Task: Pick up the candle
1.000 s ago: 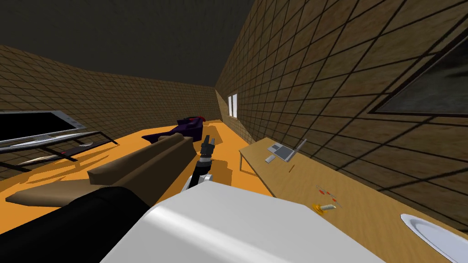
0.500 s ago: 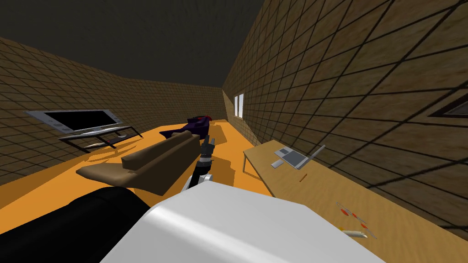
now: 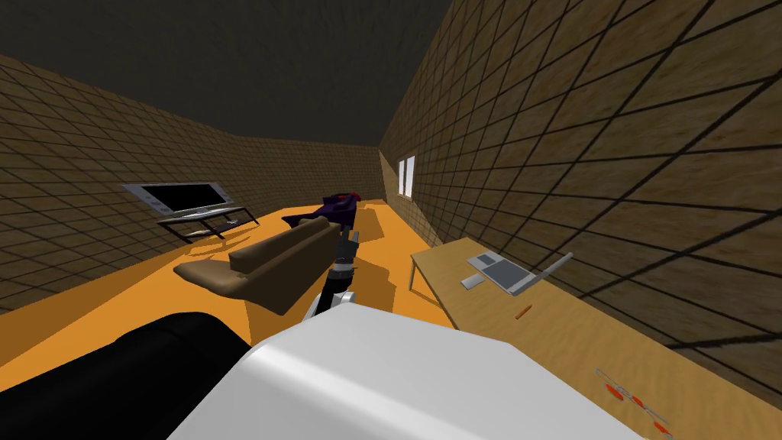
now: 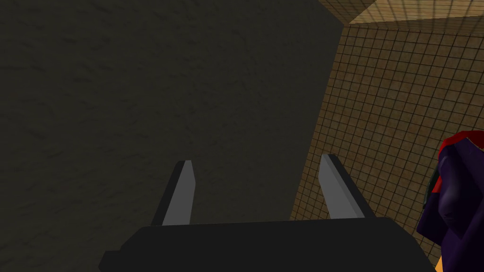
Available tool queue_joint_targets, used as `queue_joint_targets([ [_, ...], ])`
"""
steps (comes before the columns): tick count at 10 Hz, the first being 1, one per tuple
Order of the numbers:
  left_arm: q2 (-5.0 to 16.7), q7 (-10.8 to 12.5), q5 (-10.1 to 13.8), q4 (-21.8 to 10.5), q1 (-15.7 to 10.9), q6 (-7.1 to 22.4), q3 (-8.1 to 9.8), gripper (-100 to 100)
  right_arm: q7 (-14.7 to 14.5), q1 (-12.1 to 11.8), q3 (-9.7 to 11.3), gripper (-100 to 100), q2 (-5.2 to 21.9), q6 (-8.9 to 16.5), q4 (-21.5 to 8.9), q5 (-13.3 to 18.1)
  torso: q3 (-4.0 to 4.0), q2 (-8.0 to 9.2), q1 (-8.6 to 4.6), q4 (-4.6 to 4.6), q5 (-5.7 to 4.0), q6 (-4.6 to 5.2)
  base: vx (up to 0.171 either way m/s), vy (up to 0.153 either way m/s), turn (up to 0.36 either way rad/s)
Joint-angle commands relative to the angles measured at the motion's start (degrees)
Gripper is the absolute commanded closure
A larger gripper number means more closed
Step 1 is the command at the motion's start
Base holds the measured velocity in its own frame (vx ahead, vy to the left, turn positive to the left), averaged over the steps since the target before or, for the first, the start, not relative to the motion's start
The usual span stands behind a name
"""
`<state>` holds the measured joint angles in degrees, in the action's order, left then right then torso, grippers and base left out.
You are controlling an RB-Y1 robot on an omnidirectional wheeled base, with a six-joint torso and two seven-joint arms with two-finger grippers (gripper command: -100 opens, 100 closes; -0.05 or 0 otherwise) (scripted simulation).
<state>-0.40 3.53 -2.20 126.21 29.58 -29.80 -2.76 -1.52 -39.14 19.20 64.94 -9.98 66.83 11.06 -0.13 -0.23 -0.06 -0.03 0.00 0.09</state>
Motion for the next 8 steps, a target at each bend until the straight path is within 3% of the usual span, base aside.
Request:
queue_joint_targets([
  [1,0.0,0.0,0.0,0.0,0.0,0.0,0.00,0,0.2,0.3,0.7,-100,1.4,0.1,-1.8,-0.1,0.00,0.00,0.00,0.00,0.00,0.00,0.032,-0.010,0.109],
  [2,0.0,0.0,0.0,0.0,0.0,0.0,0.00,0,0.1,0.3,0.5,-100,1.0,0.1,-1.0,-0.1,-0.01,-0.01,-0.01,0.00,-0.01,0.03,0.014,-0.006,0.013],
  [3,0.0,0.0,0.0,0.0,0.0,0.0,0.00,0,0.2,0.3,0.6,0,1.2,0.2,-1.2,-0.1,0.03,0.05,0.02,0.01,-0.02,0.05,0.000,0.000,0.000],
  [4,0.0,0.0,0.0,0.0,0.0,0.0,0.00,0,-0.4,1.3,0.7,-100,-0.5,0.4,-2.4,0.3,0.05,0.10,0.03,0.02,-0.01,0.05,0.004,-0.023,0.075],
  [6,0.0,0.0,0.0,0.0,0.0,0.0,0.01,0,-1.1,2.5,0.9,-100,-2.6,0.6,-4.0,0.8,0.06,0.11,-0.11,0.02,-0.05,0.04,0.002,-0.045,0.064],
  [7,0.0,0.0,0.0,0.0,0.0,0.0,0.01,0,-0.8,1.8,0.7,-100,-1.8,0.6,-3.2,0.5,0.07,0.12,-0.14,0.03,-0.06,0.05,0.000,-0.022,0.012],
  [8,0.0,0.0,0.0,0.0,0.0,0.0,0.01,0,-0.9,1.9,0.7,100,-1.9,0.6,-3.2,0.6,0.07,0.13,-0.06,0.03,-0.03,0.06,0.000,0.000,0.000],
])
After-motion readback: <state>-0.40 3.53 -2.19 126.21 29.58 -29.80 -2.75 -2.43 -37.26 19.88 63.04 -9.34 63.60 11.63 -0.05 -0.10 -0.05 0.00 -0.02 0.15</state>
